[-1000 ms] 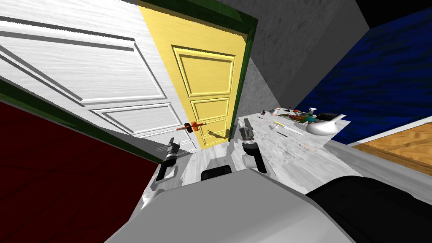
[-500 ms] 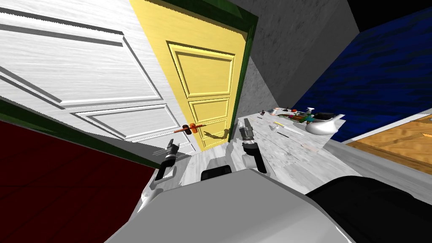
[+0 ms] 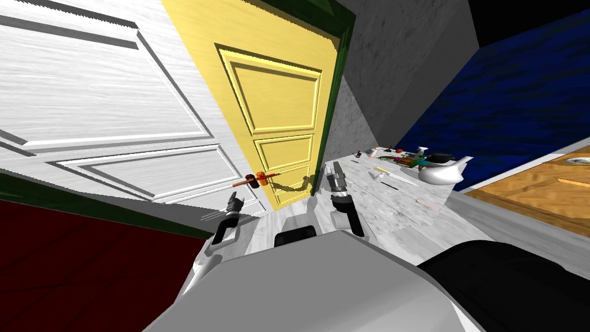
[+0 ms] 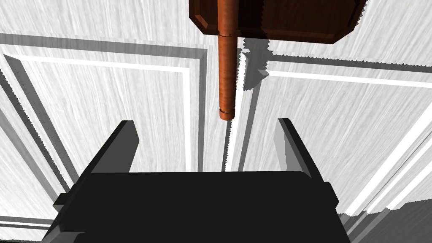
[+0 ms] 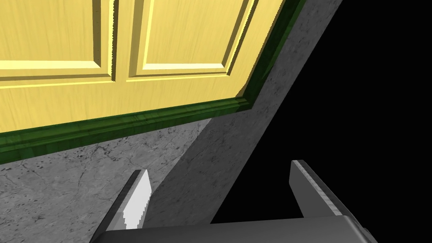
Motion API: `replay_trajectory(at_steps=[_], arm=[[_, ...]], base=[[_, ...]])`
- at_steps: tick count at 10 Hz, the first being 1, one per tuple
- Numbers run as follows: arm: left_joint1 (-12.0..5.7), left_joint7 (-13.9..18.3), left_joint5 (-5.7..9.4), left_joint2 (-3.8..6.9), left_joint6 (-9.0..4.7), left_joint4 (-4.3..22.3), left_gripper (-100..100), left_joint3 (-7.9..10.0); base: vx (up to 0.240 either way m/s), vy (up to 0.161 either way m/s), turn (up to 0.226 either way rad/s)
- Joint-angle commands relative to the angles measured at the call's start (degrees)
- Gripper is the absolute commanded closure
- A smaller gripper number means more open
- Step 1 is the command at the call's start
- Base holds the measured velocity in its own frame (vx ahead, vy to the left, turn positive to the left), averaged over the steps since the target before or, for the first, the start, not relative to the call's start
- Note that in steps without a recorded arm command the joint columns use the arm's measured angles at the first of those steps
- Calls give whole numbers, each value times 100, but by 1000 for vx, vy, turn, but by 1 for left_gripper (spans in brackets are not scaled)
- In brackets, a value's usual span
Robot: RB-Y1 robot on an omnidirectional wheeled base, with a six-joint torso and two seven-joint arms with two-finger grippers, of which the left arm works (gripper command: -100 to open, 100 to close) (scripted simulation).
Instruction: Pull the door open
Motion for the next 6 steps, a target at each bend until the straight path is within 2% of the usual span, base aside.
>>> replay_trajectory(at_steps=[1, 2, 3, 6], arm=[[-72, 23, 21, 41, 70, 170, -100, 24], [-26, 11, 11, 17, 36, 86, -100, 14], [37, 43, 55, 135, 13, 252, -100, 175], [88, 89, 109, 270, -46, 450, -100, 358]], base=[[129, 38, -57], [52, 20, -11], [96, 45, -12], [169, 75, -38]])
